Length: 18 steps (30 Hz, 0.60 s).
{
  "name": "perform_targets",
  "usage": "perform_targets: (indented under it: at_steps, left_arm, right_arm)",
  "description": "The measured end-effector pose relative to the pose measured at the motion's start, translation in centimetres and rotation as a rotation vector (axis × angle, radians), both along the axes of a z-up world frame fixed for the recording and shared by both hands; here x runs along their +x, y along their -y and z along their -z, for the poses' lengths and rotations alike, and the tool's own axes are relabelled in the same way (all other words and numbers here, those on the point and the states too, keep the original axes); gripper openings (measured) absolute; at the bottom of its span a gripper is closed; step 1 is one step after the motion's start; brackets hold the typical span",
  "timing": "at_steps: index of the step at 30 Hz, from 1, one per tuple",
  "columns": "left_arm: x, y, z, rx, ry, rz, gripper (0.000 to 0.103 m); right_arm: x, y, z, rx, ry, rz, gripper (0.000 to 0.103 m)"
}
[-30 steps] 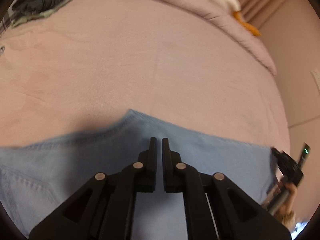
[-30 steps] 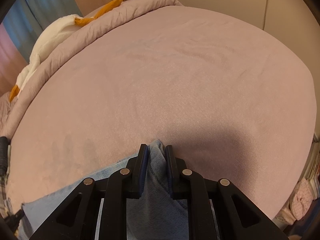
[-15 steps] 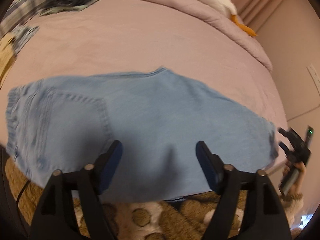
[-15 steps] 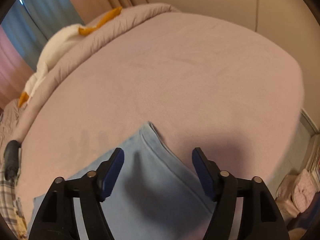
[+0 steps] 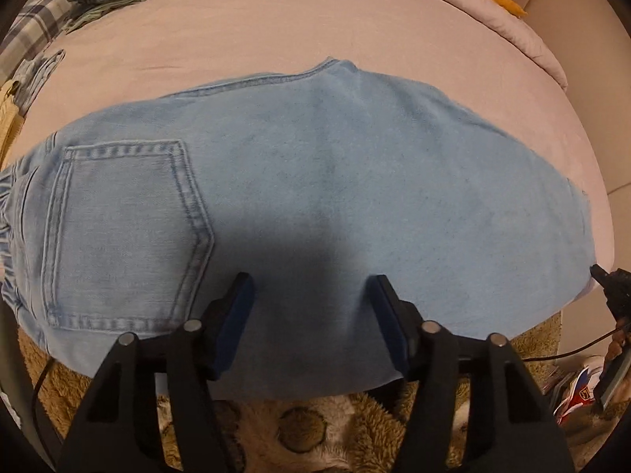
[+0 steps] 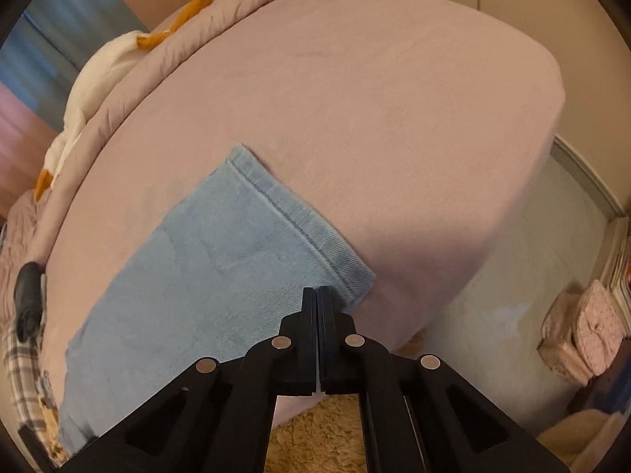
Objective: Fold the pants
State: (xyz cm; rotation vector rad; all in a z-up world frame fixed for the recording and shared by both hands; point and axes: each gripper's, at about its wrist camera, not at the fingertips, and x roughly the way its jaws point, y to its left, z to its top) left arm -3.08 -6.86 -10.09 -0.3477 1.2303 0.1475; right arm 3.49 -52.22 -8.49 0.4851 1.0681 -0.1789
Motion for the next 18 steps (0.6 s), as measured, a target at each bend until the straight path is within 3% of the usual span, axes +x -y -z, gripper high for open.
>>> perform_targets:
  at_steps: [3,7,12,18]
  left_arm:
    - [-0.5,-1.2,0.0,-0.061,0.007,-0.037,0.055]
    - [-0.7,-2.4,0.1,-0.13,0.012,-0.059,0.055]
    - [-0.7,-2.3,0.1,-0.122,0.007,-0.047,0.054]
    - [-0.3,-1.9,0.0,-0.145,0.011,-0.029,0.055]
  right_arm:
    - [0.6,-0.3,-0.4,-0.064,-0.012,0.009,0.002]
    - [1.5,-1.0,0.3,-0.079,-0.021,-0.011,0.002]
    - [1.6,-1.6,0.3,-0.139,-0.03,-0.039,0.002]
    - [1.7,-0.9,0.6,-0.08,-0.025,-0.013,0.002]
